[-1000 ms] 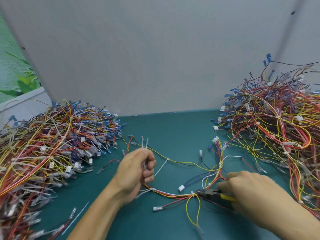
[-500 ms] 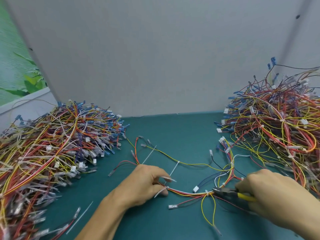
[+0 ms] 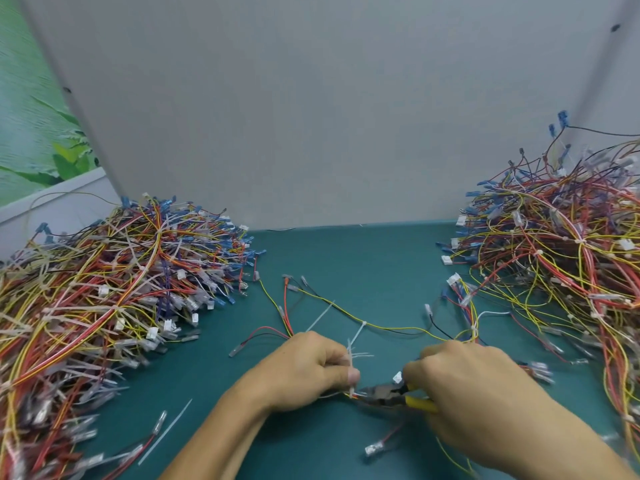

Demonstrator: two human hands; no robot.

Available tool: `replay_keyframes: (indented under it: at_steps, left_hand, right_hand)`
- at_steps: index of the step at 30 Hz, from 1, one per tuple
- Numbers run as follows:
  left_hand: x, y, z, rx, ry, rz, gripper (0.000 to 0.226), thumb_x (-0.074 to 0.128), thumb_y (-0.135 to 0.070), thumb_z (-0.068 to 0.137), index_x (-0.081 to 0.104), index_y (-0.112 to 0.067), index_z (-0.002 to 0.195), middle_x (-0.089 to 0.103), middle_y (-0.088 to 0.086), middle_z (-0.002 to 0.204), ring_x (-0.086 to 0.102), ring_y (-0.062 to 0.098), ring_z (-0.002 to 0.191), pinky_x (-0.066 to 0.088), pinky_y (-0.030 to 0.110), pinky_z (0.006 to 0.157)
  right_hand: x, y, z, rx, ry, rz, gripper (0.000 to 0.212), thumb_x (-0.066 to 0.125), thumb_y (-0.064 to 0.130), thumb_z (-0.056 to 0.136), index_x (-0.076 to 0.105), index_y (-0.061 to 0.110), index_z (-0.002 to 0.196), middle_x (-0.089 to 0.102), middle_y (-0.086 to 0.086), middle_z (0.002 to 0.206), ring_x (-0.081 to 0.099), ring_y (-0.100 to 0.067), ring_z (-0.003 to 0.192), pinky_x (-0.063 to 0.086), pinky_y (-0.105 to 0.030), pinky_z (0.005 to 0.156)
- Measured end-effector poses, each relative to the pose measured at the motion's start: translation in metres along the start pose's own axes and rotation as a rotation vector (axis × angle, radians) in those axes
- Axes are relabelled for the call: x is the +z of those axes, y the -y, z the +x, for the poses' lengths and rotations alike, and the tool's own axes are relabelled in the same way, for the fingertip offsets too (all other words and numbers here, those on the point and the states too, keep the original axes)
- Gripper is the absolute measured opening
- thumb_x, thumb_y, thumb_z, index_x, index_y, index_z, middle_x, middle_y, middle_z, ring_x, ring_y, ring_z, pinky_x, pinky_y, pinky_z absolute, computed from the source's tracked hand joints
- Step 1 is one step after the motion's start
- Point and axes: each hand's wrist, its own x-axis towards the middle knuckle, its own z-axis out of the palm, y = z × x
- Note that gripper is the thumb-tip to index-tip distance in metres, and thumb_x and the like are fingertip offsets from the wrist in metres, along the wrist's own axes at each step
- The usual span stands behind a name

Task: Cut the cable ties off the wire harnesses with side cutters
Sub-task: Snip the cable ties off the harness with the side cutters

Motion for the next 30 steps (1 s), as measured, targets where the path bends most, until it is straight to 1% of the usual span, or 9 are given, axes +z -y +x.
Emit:
replay_keyframes:
  at_steps: [3,6,9,11,15,18,23,28,30]
  left_hand:
    - [-0.0013,-0.0011,0.0001,0.003,-0.005,-0.047,0.022,0.064,-0.025,0.088,0.057,-0.025,0.068,0.046,-0.016,0.051,0.039,0.001,0.052,0.034,0.019,0.055]
    - [-0.0026,-0.0015,-0.0002,-0.002,-0.012,-0.065,0.018,0.063,-0.023,0.088,0.059,-0.024,0.071,0.047,-0.014,0.055,0.041,0.002,0.054,0.035,0.021,0.056]
    - [-0.0008,-0.0033,-0.0010,0.002,-0.015,-0.045,0.018,0.062,-0.023,0.088,0.057,-0.026,0.070,0.043,-0.013,0.051,0.038,0.006,0.054,0.033,0.023,0.056]
    - [0.0002,-0.0046,-0.0008,0.009,-0.021,-0.038,0.017,0.061,-0.025,0.088,0.058,-0.025,0.072,0.039,-0.010,0.051,0.035,0.010,0.053,0.031,0.025,0.054]
    - [0.0003,-0.0044,-0.0013,0.036,-0.021,-0.035,0.011,0.064,-0.028,0.087,0.062,-0.022,0.078,0.034,-0.010,0.047,0.030,0.008,0.047,0.027,0.021,0.048]
    - [0.0004,-0.0040,-0.0029,0.060,-0.008,-0.051,0.009,0.065,-0.028,0.087,0.064,-0.022,0.080,0.031,-0.009,0.045,0.026,0.008,0.045,0.024,0.021,0.047]
    - [0.0012,-0.0036,-0.0024,0.063,-0.020,-0.067,0.011,0.064,-0.024,0.088,0.062,-0.022,0.078,0.031,-0.008,0.047,0.026,0.010,0.047,0.025,0.020,0.047]
    - [0.0022,-0.0019,-0.0017,0.057,-0.027,-0.070,0.011,0.063,-0.025,0.087,0.061,-0.021,0.077,0.033,-0.005,0.051,0.027,0.013,0.050,0.025,0.024,0.048]
    - [0.0024,-0.0009,-0.0011,0.058,-0.025,-0.078,0.010,0.063,-0.025,0.087,0.061,-0.020,0.078,0.032,-0.005,0.052,0.027,0.014,0.051,0.024,0.025,0.048]
  right_hand:
    - [0.0067,0.0064,0.0026,0.001,0.012,0.019,0.026,0.045,0.026,0.087,0.054,0.026,0.111,0.054,0.004,0.107,0.057,-0.028,0.103,0.034,-0.032,0.066]
    - [0.0108,0.0080,0.0021,0.011,0.018,0.033,0.024,0.043,0.026,0.086,0.054,0.025,0.108,0.054,0.004,0.106,0.057,-0.027,0.104,0.034,-0.032,0.066]
    - [0.0107,0.0062,-0.0017,0.035,0.027,0.040,0.023,0.043,0.027,0.086,0.053,0.027,0.106,0.053,0.006,0.107,0.056,-0.025,0.105,0.031,-0.032,0.065]
    - [0.0093,0.0041,-0.0040,0.060,0.027,0.042,0.024,0.043,0.027,0.086,0.053,0.028,0.108,0.053,0.007,0.106,0.056,-0.024,0.105,0.030,-0.033,0.065]
    - [0.0086,0.0036,-0.0052,0.072,0.021,0.069,0.023,0.043,0.026,0.086,0.053,0.028,0.107,0.052,0.007,0.105,0.056,-0.024,0.104,0.031,-0.032,0.065]
    - [0.0088,0.0057,-0.0045,0.070,0.025,0.103,0.023,0.043,0.026,0.086,0.055,0.027,0.106,0.051,0.006,0.105,0.055,-0.024,0.104,0.033,-0.032,0.066]
    - [0.0083,0.0095,-0.0041,0.083,0.037,0.114,0.023,0.043,0.027,0.088,0.056,0.024,0.107,0.046,0.005,0.105,0.053,-0.025,0.103,0.034,-0.032,0.067]
    - [0.0078,0.0118,-0.0037,0.086,0.049,0.106,0.024,0.043,0.028,0.088,0.055,0.024,0.108,0.046,0.004,0.106,0.054,-0.025,0.104,0.032,-0.032,0.067]
    - [0.0085,0.0126,-0.0033,0.092,0.054,0.092,0.025,0.043,0.027,0.088,0.055,0.023,0.110,0.043,0.003,0.101,0.054,-0.026,0.103,0.031,-0.032,0.066]
